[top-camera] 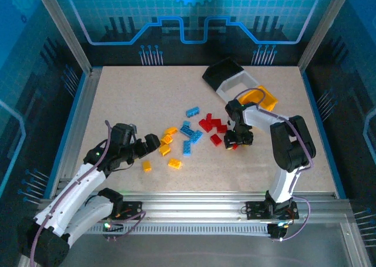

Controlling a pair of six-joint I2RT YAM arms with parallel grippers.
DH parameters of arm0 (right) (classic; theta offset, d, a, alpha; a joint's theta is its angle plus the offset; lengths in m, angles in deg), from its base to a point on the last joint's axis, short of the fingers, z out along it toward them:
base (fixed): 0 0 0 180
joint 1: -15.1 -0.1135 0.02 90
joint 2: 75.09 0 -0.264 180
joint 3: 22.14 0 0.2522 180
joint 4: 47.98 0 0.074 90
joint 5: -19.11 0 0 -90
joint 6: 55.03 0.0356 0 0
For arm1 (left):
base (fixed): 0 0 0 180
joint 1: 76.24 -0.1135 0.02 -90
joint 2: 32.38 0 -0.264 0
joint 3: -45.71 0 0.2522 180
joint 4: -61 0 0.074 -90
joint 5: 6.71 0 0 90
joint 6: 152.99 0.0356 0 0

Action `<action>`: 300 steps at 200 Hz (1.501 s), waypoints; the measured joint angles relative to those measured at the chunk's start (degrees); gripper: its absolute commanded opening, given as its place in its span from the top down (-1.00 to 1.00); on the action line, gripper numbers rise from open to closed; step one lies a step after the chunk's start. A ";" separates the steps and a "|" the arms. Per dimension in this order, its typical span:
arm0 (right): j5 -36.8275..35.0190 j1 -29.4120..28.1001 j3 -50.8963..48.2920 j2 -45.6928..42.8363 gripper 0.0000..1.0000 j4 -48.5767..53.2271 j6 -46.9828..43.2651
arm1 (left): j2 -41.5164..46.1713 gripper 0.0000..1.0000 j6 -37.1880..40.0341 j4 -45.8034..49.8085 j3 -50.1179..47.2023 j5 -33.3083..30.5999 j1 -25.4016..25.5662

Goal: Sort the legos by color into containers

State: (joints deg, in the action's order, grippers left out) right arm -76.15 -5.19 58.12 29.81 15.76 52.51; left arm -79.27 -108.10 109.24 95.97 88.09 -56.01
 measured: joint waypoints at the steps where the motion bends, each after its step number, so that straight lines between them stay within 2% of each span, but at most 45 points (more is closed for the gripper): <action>1: -0.04 0.00 0.02 0.04 -0.17 -0.02 0.02 | 0.00 -0.98 0.00 0.00 0.00 0.02 0.00; 38: -1.03 -0.68 0.72 0.50 -0.08 -0.11 -0.26 | 0.04 -0.98 0.00 0.07 -0.61 0.00 0.04; 66: -2.08 -1.03 1.75 0.92 -0.24 -0.07 -0.87 | 0.04 -0.98 -0.04 0.13 -1.18 0.02 0.09; 93: -3.30 -1.07 2.95 1.68 -0.24 -0.04 -1.60 | 0.04 -0.98 -0.04 0.13 -1.42 0.02 0.09; 133: -3.54 -1.20 5.07 3.67 -0.07 -0.09 -2.71 | 0.04 -0.98 -0.04 0.04 -1.53 0.02 0.09; 168: -3.19 -2.14 5.62 4.61 0.22 -0.37 -3.04 | -0.11 -0.98 -0.04 -0.07 -1.53 0.02 0.09; 201: -3.04 -2.40 5.60 4.44 0.29 -0.35 -2.67 | -1.31 -0.98 -0.04 -0.44 -1.57 0.02 0.09; 265: 2.43 -1.84 4.07 -3.93 0.33 0.15 1.33 | -4.61 -0.98 0.00 -3.45 -2.16 0.31 0.09; 284: 5.90 0.72 4.31 -7.34 0.34 0.22 3.37 | -5.92 -0.98 0.04 -3.96 -2.14 0.66 0.09; 300: 9.46 5.05 5.44 -9.38 0.35 0.07 5.70 | -7.06 -0.98 0.24 -3.69 -1.77 0.68 0.09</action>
State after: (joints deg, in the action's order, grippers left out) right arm -66.68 -0.14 63.56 20.43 15.82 58.22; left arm -86.33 -107.86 105.55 94.20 88.77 -55.92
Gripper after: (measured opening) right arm 0.333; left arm 0.989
